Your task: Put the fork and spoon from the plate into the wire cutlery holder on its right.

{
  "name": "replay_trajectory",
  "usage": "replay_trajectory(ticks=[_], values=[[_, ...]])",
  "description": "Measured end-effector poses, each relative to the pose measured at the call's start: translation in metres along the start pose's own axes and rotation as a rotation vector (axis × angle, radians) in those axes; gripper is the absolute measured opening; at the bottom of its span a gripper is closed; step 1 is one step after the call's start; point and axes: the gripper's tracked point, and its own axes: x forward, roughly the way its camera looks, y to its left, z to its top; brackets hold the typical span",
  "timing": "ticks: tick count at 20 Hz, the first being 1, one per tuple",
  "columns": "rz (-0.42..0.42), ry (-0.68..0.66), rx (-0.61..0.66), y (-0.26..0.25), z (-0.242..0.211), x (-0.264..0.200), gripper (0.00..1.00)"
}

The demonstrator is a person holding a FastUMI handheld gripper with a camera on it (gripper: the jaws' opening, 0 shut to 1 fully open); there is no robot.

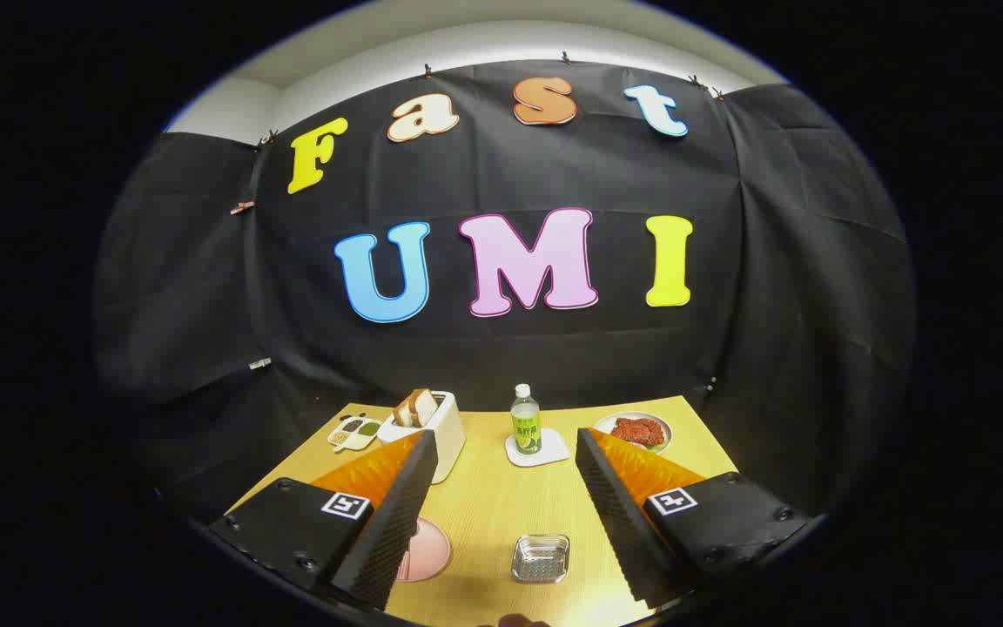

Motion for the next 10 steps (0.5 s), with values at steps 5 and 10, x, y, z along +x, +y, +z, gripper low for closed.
replay_trajectory(ticks=[5, 10], values=[[0.009, -0.007, -0.002, 0.0051, 0.0019, 0.0044, 0.99], [-0.016, -0.032, 0.014, 0.0089, 0.0045, 0.0037, 0.99]])
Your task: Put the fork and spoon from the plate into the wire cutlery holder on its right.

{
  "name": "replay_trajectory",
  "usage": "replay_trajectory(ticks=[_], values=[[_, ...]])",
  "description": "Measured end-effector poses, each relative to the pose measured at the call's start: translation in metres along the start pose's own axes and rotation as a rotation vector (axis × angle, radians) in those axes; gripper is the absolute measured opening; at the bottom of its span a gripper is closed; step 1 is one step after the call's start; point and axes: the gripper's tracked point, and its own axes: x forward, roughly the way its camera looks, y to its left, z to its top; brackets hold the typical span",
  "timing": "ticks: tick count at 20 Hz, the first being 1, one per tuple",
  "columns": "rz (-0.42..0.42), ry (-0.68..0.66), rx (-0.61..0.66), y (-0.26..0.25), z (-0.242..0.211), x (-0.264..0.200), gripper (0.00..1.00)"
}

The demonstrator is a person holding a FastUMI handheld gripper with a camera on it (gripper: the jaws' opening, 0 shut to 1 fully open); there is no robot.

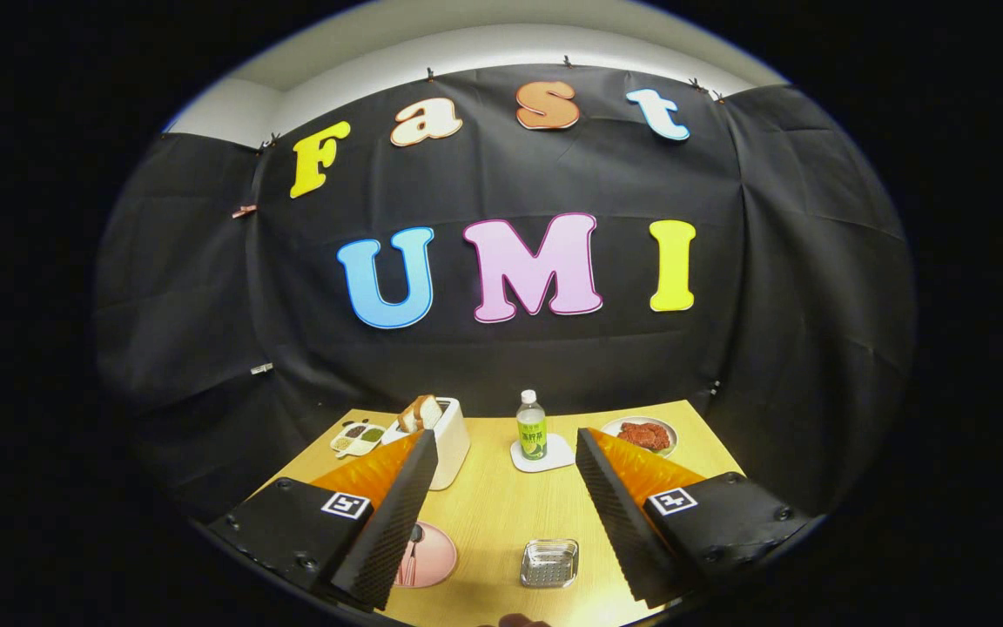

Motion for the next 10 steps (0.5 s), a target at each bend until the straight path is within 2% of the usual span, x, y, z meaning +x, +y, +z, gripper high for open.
replay_trajectory(ticks=[5, 10], values=[[-0.033, 0.01, 0.027, -0.001, -0.009, -0.001, 0.99], [-0.047, 0.034, 0.002, 0.006, -0.024, 0.004, 0.99]])
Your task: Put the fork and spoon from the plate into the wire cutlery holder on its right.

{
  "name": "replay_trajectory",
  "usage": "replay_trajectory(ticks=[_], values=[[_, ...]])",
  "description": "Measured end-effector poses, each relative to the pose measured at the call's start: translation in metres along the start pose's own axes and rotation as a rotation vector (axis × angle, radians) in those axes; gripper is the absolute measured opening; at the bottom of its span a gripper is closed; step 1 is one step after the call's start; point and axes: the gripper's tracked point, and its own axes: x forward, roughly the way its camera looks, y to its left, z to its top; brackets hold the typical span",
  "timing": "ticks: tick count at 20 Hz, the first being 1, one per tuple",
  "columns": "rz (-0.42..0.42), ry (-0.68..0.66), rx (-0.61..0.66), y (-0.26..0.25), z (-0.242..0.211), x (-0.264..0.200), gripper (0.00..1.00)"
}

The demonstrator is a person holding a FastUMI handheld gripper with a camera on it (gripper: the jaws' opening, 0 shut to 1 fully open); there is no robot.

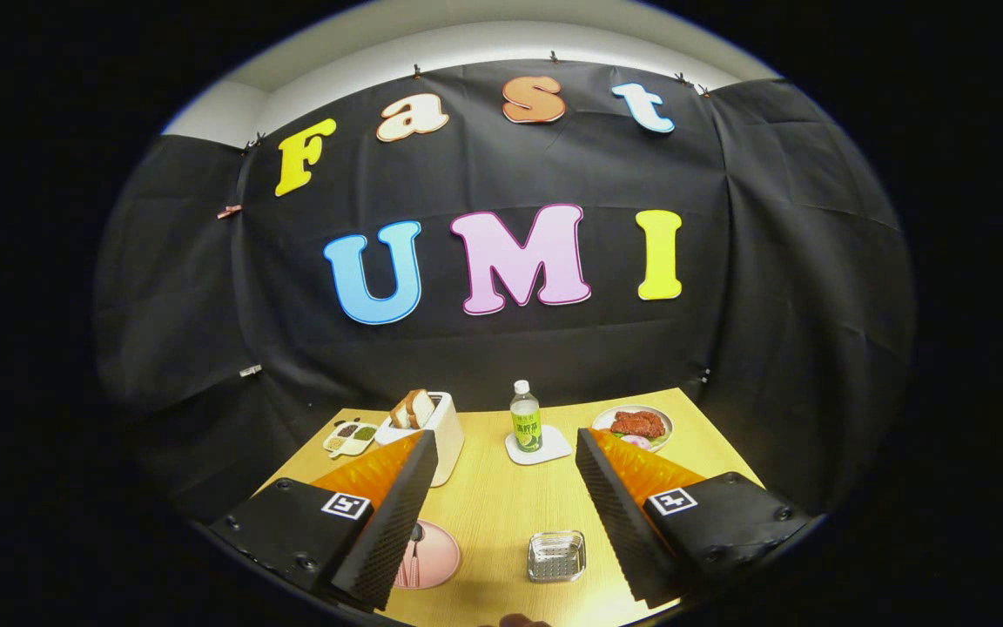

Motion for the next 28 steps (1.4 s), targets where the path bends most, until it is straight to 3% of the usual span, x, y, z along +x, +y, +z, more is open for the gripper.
replay_trajectory(ticks=[7, 19, 26, 28], values=[[-0.004, 0.092, -0.008, 0.022, -0.044, 0.014, 0.99], [0.182, 0.606, -0.186, 0.114, -0.23, 0.043, 1.0], [0.187, 0.782, -0.291, 0.131, -0.31, 0.065, 1.0], [0.185, 0.825, -0.297, 0.132, -0.327, 0.07, 0.95]])
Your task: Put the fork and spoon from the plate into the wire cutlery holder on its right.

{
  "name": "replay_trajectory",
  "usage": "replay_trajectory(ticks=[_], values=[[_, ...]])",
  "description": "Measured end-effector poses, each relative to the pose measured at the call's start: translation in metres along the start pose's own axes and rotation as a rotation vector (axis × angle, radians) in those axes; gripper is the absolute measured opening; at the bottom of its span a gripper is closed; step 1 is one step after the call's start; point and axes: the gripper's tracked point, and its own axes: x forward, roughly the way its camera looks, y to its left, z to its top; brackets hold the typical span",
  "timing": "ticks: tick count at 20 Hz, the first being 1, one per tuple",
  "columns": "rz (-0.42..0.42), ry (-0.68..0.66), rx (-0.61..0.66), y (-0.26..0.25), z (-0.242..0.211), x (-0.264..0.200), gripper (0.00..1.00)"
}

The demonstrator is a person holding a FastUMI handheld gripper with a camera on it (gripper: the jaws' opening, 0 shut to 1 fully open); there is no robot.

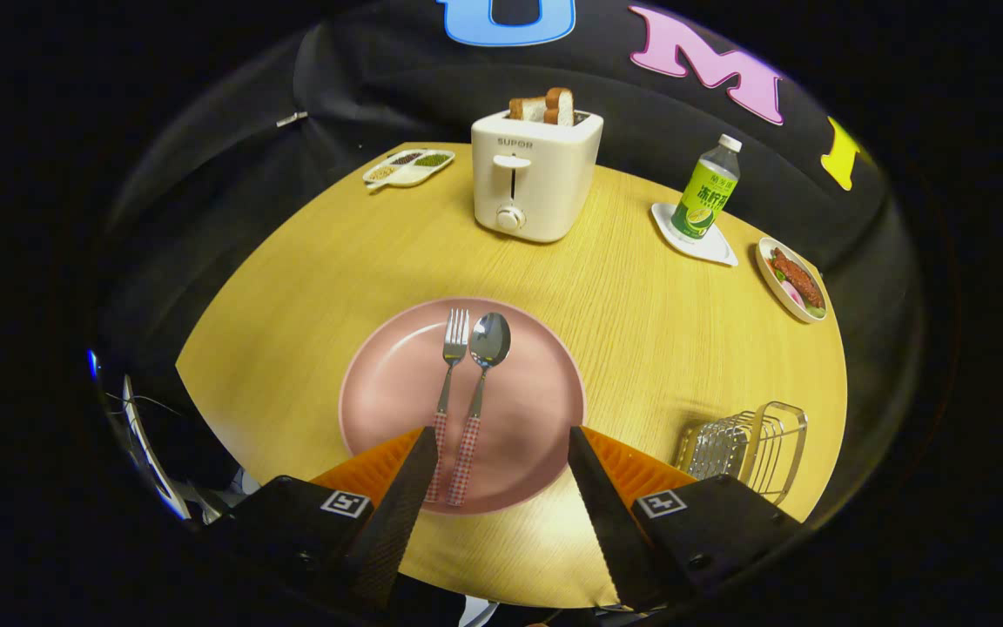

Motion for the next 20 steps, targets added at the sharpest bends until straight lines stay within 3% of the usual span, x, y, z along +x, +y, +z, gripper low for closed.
replay_trajectory(ticks=[4, 11, 16, 17, 18, 19, 20], values=[[0.04, 0.09, 0.07, 0.009, -0.015, 0.022, 0.86], [0.055, 0.185, 0.074, 0.018, -0.033, 0.043, 0.57], [0.06, 0.216, 0.074, 0.022, -0.037, 0.049, 0.53], [0.058, 0.211, 0.066, 0.022, -0.034, 0.051, 0.36], [0.047, 0.215, 0.053, 0.019, -0.037, 0.051, 0.35], [0.046, 0.219, 0.057, 0.021, -0.035, 0.053, 0.23], [0.059, 0.222, 0.061, 0.021, -0.033, 0.052, 0.19]])
